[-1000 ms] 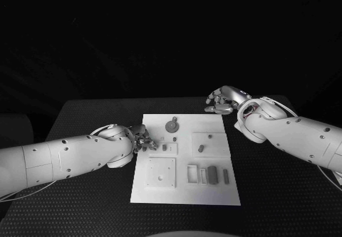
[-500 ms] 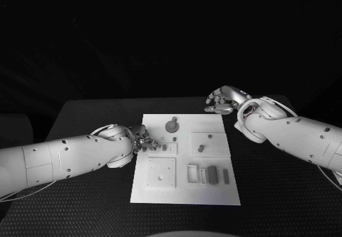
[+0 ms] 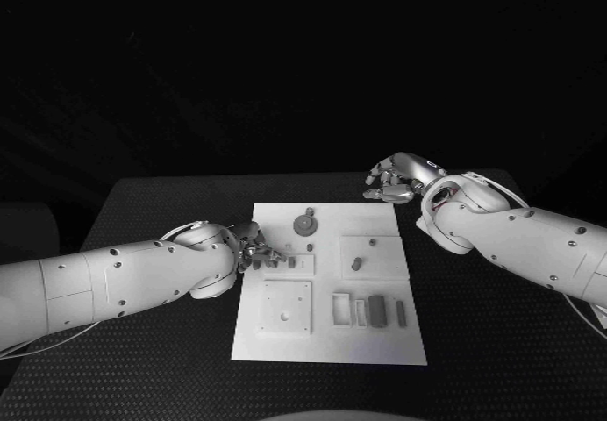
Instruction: Assemble the parts on the task board
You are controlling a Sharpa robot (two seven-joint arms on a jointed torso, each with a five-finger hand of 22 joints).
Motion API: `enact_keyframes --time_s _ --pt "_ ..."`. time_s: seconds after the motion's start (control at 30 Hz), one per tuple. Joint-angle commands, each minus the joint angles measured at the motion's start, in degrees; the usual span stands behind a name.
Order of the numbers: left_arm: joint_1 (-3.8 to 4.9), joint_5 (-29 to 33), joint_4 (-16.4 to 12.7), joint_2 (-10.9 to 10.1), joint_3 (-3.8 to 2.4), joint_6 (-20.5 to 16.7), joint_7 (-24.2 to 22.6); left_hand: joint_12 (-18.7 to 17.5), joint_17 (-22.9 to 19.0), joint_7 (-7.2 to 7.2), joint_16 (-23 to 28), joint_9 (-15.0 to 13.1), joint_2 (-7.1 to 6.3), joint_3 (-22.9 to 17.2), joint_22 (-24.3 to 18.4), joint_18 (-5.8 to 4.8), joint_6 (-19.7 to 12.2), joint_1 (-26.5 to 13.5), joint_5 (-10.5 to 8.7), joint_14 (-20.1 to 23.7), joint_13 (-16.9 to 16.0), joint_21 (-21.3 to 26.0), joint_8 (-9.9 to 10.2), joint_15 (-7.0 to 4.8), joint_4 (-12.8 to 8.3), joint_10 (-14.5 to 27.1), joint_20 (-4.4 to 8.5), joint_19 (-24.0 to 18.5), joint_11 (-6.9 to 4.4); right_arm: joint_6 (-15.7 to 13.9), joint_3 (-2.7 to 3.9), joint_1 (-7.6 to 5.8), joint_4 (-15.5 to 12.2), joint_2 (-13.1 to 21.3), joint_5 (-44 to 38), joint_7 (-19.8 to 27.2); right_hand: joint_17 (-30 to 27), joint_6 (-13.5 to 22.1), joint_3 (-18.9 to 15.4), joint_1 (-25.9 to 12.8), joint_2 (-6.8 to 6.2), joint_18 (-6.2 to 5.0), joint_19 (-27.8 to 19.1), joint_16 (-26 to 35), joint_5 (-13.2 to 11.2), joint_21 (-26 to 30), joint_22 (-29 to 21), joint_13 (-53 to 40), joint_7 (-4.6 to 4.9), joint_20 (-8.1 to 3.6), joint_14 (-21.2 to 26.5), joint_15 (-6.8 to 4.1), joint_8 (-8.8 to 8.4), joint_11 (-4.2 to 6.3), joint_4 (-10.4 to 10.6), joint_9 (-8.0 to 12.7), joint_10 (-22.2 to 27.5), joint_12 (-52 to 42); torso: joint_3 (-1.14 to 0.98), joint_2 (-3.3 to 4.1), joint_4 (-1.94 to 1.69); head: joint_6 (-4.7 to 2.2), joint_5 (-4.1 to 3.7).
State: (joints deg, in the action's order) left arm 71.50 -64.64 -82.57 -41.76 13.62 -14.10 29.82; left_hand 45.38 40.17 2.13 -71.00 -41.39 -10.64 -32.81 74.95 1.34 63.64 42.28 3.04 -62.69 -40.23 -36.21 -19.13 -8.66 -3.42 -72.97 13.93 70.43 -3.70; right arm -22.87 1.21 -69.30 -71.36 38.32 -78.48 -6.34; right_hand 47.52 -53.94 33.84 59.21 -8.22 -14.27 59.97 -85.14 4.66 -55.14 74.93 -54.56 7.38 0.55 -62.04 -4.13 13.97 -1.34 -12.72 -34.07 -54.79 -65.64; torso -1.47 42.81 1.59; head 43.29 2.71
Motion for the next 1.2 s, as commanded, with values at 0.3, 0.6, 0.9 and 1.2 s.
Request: enact_keyframes --time_s 0.3,0.6,0.9,1.2 --pt "-0.01 0.43 -0.59 -0.14 -0.10 -0.97 -0.64 -0.01 0.15 0.30 -0.51 -0.29 0.03 -0.06 1.17 2.16 0.00 0.66 -0.27 0.10 -0.27 -0.28 -0.53 -0.20 0.22 0.08 0.28 0.20 -0.10 0.66 0.03 0.01 -0.02 0.02 -0.19 0.50 -0.10 0.02 -0.10 -0.60 -0.21 -0.73 -0.02 -0.12 -0.13 0.23 0.95 0.06 0.43 -0.16 0.26 -0.32 -0.10 -0.18 0.34 -0.05 0.17 -0.35 0.04 0.03 -0.01 0.05 -0.08" --pt "-0.01 0.40 -0.53 -0.22 -0.10 -0.33 -0.36 0.05 0.18 0.28 -0.63 -0.41 1.17 0.31 1.20 2.14 -0.05 1.22 -0.24 0.12 -0.41 -0.49 -0.60 -0.25 -0.48 0.10 0.29 0.12 -0.13 0.69 0.03 0.01 -0.02 0.00 -0.19 0.49 -0.10 0.01 -0.10 -0.60 -0.20 -0.73 -0.02 -0.12 -0.13 0.23 0.95 0.07 0.43 -0.16 0.26 -0.33 -0.10 -0.18 0.35 -0.05 0.18 -0.35 0.03 0.01 -0.02 0.04 -0.06" --pt "0.03 1.98 -1.03 -0.91 -0.65 -0.36 -1.07 -0.10 0.09 0.45 -0.50 -0.32 1.33 0.79 1.13 2.09 -0.64 1.22 -0.24 0.35 -0.44 -0.46 -0.31 -0.22 -0.95 0.40 0.26 -0.17 0.02 0.50 0.03 0.01 0.05 0.04 -0.19 0.52 -0.10 0.01 -0.10 -0.60 -0.21 -0.73 -0.02 -0.12 -0.13 0.23 0.95 0.08 0.43 -0.17 0.26 -0.33 -0.10 -0.18 0.36 -0.05 0.18 -0.36 0.02 0.03 0.00 -0.24 -0.06" --pt "1.32 10.91 -0.73 -0.79 -4.47 -5.52 -13.62 -7.65 -3.63 4.51 7.00 0.20 1.45 -1.26 -1.69 0.76 -8.29 5.89 0.11 9.64 3.15 6.64 2.59 4.36 -5.60 10.97 -3.90 -10.01 4.39 0.38 0.03 0.01 0.82 -0.12 0.15 0.69 -0.11 0.14 -0.08 -0.54 -0.26 -0.73 -0.01 -0.13 -0.12 0.23 0.95 0.10 0.45 -0.18 0.25 -0.33 -0.17 -0.19 0.32 -0.02 0.18 -0.38 -0.02 0.02 0.05 -1.15 -0.19"
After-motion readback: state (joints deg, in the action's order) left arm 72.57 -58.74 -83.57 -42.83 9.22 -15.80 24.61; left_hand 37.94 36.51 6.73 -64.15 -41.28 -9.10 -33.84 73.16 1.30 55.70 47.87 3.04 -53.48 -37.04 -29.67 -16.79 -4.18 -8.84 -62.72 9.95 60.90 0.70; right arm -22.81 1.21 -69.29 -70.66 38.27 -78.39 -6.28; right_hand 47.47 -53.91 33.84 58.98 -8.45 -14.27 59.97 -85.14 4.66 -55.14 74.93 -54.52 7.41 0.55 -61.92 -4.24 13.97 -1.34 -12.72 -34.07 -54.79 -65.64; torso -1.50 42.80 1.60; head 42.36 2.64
